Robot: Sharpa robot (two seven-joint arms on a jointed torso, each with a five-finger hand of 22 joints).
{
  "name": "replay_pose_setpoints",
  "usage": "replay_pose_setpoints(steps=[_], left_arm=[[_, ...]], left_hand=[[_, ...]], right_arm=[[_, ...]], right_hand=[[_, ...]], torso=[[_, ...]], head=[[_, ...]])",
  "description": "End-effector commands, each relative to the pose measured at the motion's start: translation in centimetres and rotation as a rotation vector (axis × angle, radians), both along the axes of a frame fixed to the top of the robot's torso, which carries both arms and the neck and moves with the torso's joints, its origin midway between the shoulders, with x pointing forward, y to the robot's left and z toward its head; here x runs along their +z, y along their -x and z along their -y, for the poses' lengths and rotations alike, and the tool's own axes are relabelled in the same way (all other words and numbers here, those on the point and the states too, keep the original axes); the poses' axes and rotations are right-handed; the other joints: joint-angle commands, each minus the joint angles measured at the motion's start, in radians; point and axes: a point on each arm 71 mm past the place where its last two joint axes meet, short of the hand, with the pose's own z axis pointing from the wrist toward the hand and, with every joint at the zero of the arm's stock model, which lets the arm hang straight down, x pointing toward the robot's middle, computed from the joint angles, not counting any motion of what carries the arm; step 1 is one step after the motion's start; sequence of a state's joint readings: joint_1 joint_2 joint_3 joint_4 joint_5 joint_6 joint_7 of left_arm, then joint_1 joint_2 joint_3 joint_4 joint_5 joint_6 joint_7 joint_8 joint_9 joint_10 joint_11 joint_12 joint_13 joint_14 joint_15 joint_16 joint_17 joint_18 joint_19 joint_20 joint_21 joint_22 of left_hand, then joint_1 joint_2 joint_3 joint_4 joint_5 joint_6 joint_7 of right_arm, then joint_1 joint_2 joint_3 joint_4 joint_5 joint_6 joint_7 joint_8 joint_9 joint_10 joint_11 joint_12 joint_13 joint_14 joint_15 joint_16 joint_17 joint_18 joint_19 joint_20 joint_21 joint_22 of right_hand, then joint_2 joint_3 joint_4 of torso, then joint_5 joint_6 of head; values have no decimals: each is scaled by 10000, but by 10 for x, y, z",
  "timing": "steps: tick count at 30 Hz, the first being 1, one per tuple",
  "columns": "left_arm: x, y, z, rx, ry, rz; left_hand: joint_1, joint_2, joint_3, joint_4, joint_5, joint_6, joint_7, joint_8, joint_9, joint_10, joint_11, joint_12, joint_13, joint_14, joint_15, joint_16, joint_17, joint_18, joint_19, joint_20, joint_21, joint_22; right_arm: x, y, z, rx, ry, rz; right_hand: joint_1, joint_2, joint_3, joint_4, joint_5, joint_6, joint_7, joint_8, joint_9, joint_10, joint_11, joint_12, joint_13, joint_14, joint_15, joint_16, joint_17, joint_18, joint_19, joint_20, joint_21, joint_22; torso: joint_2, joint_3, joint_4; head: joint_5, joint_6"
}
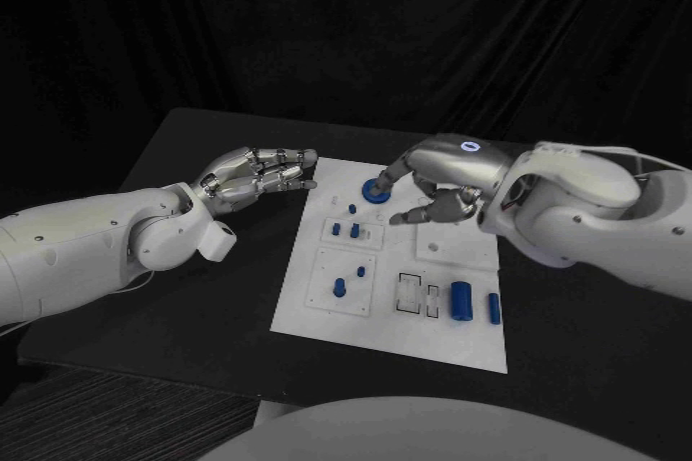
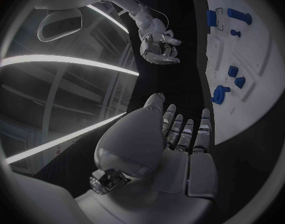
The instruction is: Assemble the parts on the task board
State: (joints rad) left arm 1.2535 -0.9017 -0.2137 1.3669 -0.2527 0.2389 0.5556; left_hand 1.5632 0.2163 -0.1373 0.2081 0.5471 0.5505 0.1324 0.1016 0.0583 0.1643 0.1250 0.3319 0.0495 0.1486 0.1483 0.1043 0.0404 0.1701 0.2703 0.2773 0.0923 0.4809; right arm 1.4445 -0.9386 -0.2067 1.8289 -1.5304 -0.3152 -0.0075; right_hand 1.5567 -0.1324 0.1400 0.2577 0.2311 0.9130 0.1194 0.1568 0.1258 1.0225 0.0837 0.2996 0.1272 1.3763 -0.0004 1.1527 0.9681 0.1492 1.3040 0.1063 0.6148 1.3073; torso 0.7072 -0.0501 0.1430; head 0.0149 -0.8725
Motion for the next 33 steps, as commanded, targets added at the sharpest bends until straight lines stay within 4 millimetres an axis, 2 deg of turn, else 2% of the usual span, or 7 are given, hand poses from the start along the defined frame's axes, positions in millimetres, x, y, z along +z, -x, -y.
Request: replay_pose_setpoints(steps=[1, 3, 6, 9, 10, 19, 33], left_arm=[[1, 0, 1, 20, 116, 38], [1, 0, 1, 19, 114, 37], [0, 0, 2, 1, 116, 30], [0, 0, 3, -36, 123, 16], [0, 0, 3, -45, 126, 12], [-2, 1, 4, -140, 145, -71], [-2, 1, 6, -208, 179, -94]], left_hand=[[79, -18, 44, 1, 35, 81, 31, 65, 14, 70, 18, 52, 15, 34, 23, 35, -6, 121, 38, -29, 47, 28], [79, -18, 44, 1, 35, 81, 31, 65, 14, 70, 18, 52, 15, 34, 23, 35, -6, 121, 38, -29, 47, 28], [79, -18, 44, 1, 35, 81, 31, 65, 14, 70, 18, 52, 15, 34, 23, 35, -6, 121, 38, -29, 47, 28], [80, -17, 60, -9, 44, 102, 28, 74, 17, 79, 11, 56, 16, 44, 18, 43, -4, 122, 46, -27, 51, 22], [80, -16, 62, -10, 45, 104, 28, 74, 18, 79, 11, 56, 16, 47, 17, 45, -3, 122, 45, -26, 51, 18], [95, 34, 144, -38, 65, 143, 33, 88, 22, 106, 24, 80, 21, 36, 20, 42, -8, 116, 42, -6, 50, -20], [107, 54, 191, -60, 71, 161, 42, 95, 23, 137, 39, 114, 27, 40, 17, 48, -8, 115, 42, -1, 50, -32]], right_arm=[[9, -8, 20, -1229, -1281, -992], [10, -12, 31, -1711, -1144, -1180], [6, -19, 45, -2575, -582, -1714], [-3, -24, 58, -3532, 483, -2579], [-5, -24, 60, -3705, 730, -2760], [-30, -27, 75, -5262, 3989, -4502], [-56, -13, 77, -5372, 5967, -6364]], right_hand=[[207, 120, 215, -277, 536, 734, 18, 283, 196, 1105, -390, 1364, 779, -798, -271, -1326, -1548, 244, -668, -190, -1560, 197], [37, 60, 111, -359, 510, 1211, -164, 510, 341, 1444, -565, 2654, 1675, -918, -411, -1637, -1892, 271, -752, -285, -1779, 147], [-416, 207, 71, -331, 511, 1596, -349, 599, 518, 1870, -591, 8073, 7408, 310, -433, 954, 1403, -13, -130, -385, -135, 650], [-2407, 612, -391, 211, 732, 1982, -719, 718, 729, 5483, -966, 12712, 14436, 1945, -646, 4181, 6027, -679, 1556, -635, 4697, 1599], [-2697, 625, -474, 292, 637, 2100, -612, 761, 778, 5483, -991, 12712, 14436, 1945, -707, 4181, 6027, -701, 1602, -668, 4861, 1625], [-6222, 1117, -898, 330, -769, 3957, -1226, 1398, 1701, 5483, -1460, 12712, 14436, 1945, -1259, 4181, 6027, -1011, 1999, -1171, 7107, 2017], [-7525, 946, -688, 348, -1561, 4140, -1246, 998, 1849, 5483, -1498, 12712, 14436, 1945, -1309, 4181, 6027, -1044, 1968, -1241, 7506, 2053]], torso=[[8, -1, 15], [10, -5, 17], [11, -16, 6], [-5, -22, -19], [-6, -29, -36], [19, -33, -147], [13, -62, -85]], head=[[-144, -2], [-219, -2], [-312, -2], [-381, -2], [-382, -2], [-432, -2], [-493, -2]])
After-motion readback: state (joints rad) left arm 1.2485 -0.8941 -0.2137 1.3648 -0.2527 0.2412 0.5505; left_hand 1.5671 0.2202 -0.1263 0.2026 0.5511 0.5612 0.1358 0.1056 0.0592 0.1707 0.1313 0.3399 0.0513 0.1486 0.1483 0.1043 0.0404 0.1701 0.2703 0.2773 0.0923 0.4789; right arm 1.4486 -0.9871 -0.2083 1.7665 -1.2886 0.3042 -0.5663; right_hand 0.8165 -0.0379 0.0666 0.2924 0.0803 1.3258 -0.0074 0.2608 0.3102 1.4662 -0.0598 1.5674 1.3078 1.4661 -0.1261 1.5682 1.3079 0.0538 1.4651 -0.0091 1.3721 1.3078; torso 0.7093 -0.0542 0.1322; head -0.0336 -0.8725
